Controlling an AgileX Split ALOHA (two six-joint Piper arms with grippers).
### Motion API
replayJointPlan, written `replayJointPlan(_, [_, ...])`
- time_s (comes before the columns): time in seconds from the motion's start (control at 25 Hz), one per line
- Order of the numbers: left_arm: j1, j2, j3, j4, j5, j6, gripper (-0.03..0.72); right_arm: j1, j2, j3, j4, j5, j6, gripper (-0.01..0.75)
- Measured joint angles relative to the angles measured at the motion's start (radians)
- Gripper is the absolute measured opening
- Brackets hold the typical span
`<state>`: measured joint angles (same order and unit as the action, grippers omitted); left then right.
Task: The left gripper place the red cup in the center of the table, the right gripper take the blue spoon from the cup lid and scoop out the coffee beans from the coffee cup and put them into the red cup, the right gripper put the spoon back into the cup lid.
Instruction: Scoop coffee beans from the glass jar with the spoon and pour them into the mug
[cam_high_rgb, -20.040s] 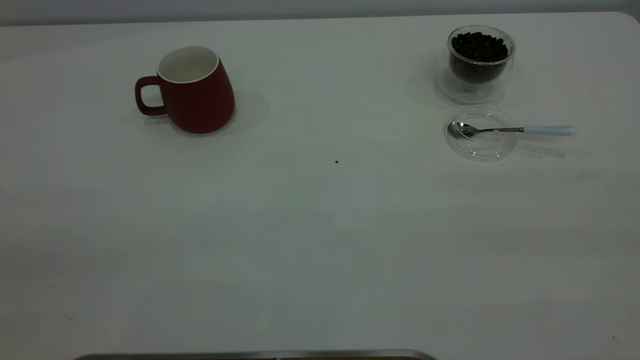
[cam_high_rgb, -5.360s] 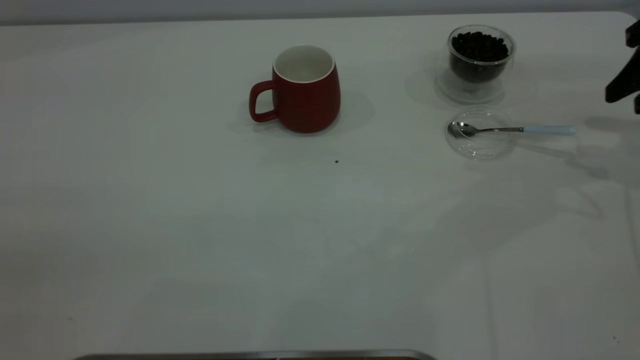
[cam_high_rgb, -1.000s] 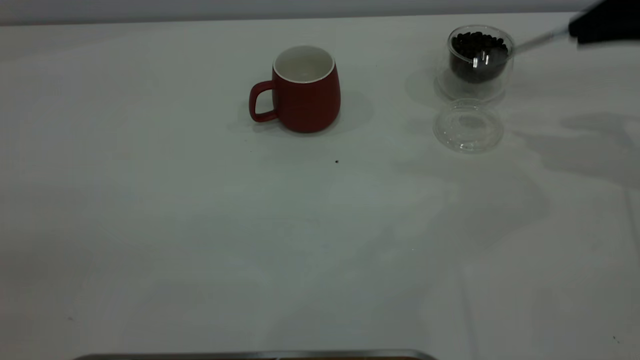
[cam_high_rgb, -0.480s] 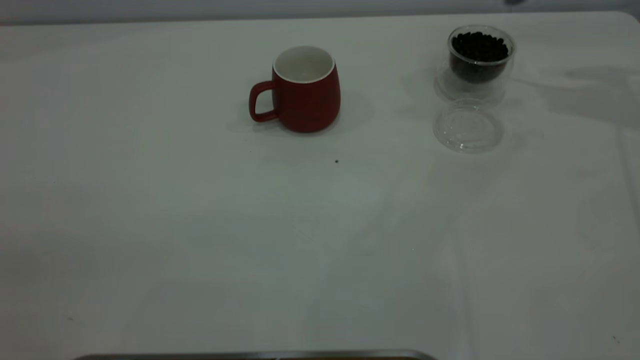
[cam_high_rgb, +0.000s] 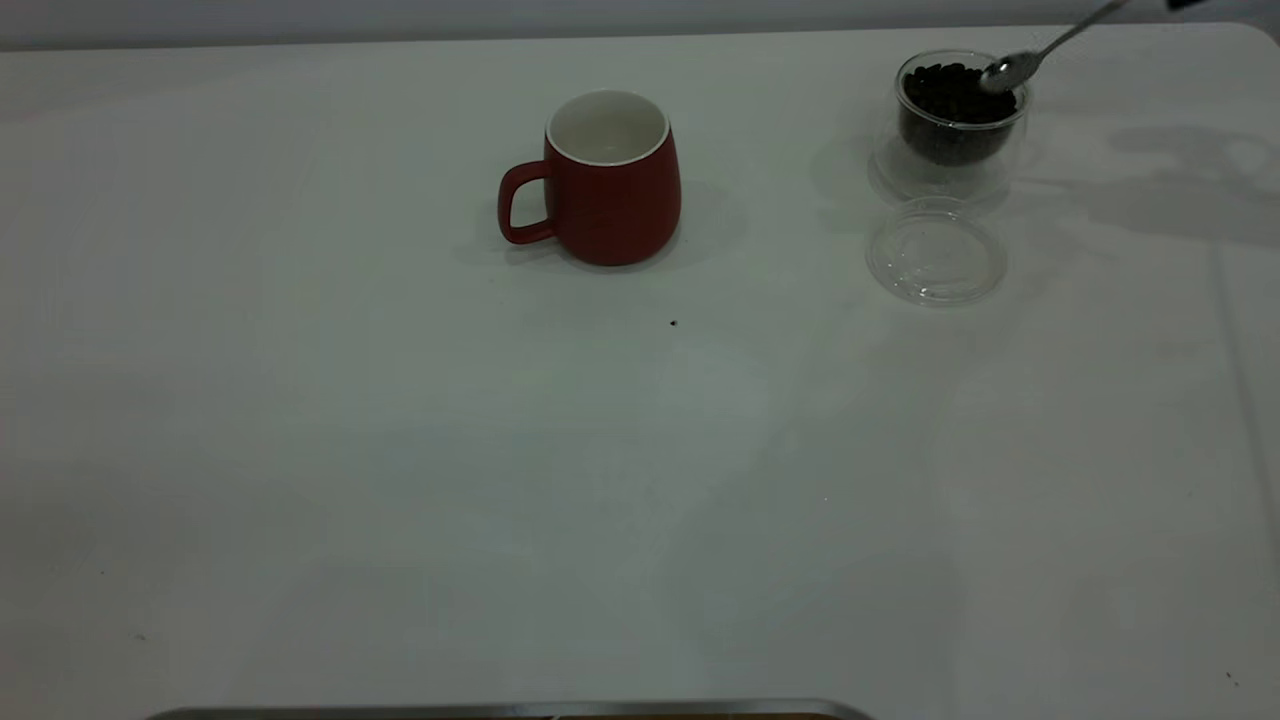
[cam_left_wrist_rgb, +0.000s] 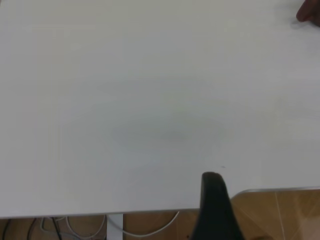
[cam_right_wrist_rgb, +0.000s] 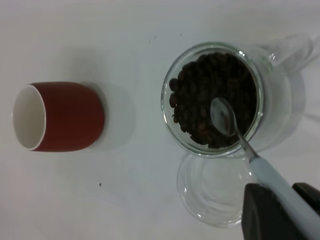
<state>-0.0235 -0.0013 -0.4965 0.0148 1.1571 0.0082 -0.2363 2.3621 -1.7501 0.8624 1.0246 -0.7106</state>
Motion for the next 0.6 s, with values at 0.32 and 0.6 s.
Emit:
replayJointPlan(0.32, [0.000, 0.000, 0.000, 0.000, 0.000, 0.000, 0.587, 0.037, 0.041, -0.004, 0.015, -0.049, 0.006, 0.105])
replayJointPlan(0.6, [0.000, 0.000, 0.000, 0.000, 0.000, 0.000, 0.587, 0.055, 0.060, -0.005, 0.019, -0.056, 0.008, 0.105])
